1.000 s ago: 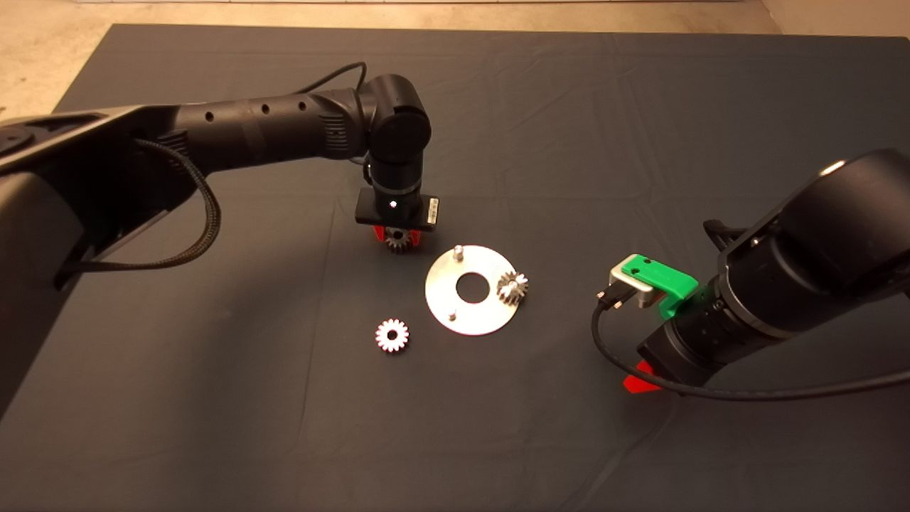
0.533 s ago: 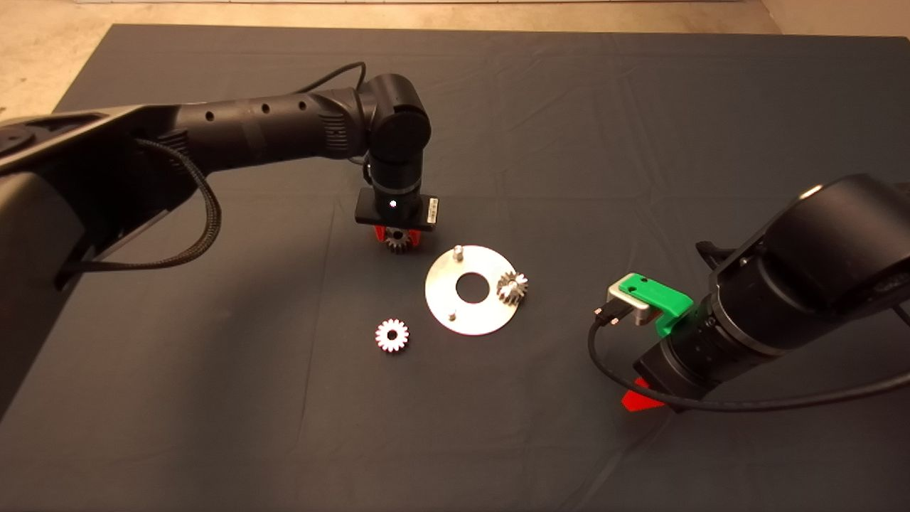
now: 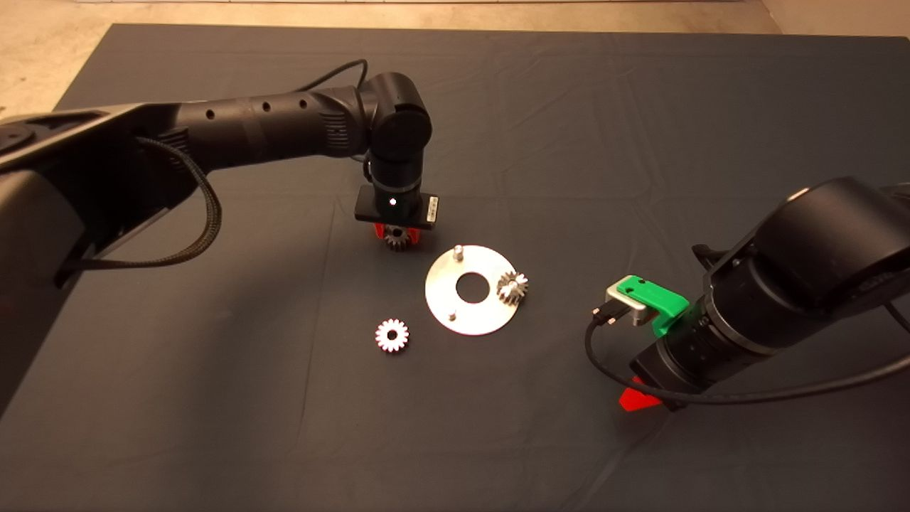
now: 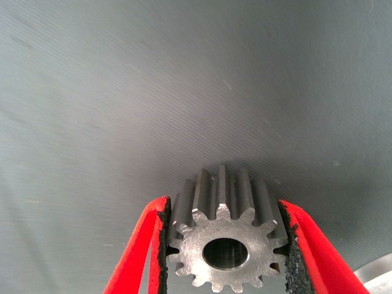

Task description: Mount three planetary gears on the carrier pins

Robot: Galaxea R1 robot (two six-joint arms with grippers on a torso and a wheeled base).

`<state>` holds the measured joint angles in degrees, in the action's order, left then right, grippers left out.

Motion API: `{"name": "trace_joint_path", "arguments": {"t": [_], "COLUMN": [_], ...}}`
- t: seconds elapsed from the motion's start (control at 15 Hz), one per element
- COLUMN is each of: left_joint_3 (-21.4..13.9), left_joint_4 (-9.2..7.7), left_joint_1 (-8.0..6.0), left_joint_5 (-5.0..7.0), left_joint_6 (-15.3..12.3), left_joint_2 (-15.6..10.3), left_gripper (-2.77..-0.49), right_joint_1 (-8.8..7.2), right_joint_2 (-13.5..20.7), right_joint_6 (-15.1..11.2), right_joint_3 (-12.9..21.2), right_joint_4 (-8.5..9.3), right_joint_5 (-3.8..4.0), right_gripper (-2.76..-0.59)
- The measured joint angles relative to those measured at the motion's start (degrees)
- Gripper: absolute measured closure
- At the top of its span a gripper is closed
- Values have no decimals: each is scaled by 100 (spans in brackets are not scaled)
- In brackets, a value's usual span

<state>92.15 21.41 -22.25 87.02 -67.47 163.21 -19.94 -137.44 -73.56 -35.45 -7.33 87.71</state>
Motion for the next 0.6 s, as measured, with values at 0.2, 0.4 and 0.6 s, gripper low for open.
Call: {"name": "trace_joint_path", "arguments": {"t": [0.2, 0.4, 0.6], "left_joint_3": [-11, -89, -281], "left_joint_4": [4, -40, -79], "left_joint_1": [-158, -175, -199], "left_joint_5": [2, -2, 2], "left_joint_6": [-2, -11, -90], "left_joint_2": [92, 228, 234], "left_gripper": [-93, -91, -91], "right_joint_1": [63, 79, 105], "right_joint_2": [1, 9, 63], "right_joint_6": [0, 0, 0], "right_joint_3": [-113, -157, -160], "right_joint_4": [0, 0, 0], "right_joint_5": [2, 0, -4], "right_gripper": [-187, -187, -187]}}
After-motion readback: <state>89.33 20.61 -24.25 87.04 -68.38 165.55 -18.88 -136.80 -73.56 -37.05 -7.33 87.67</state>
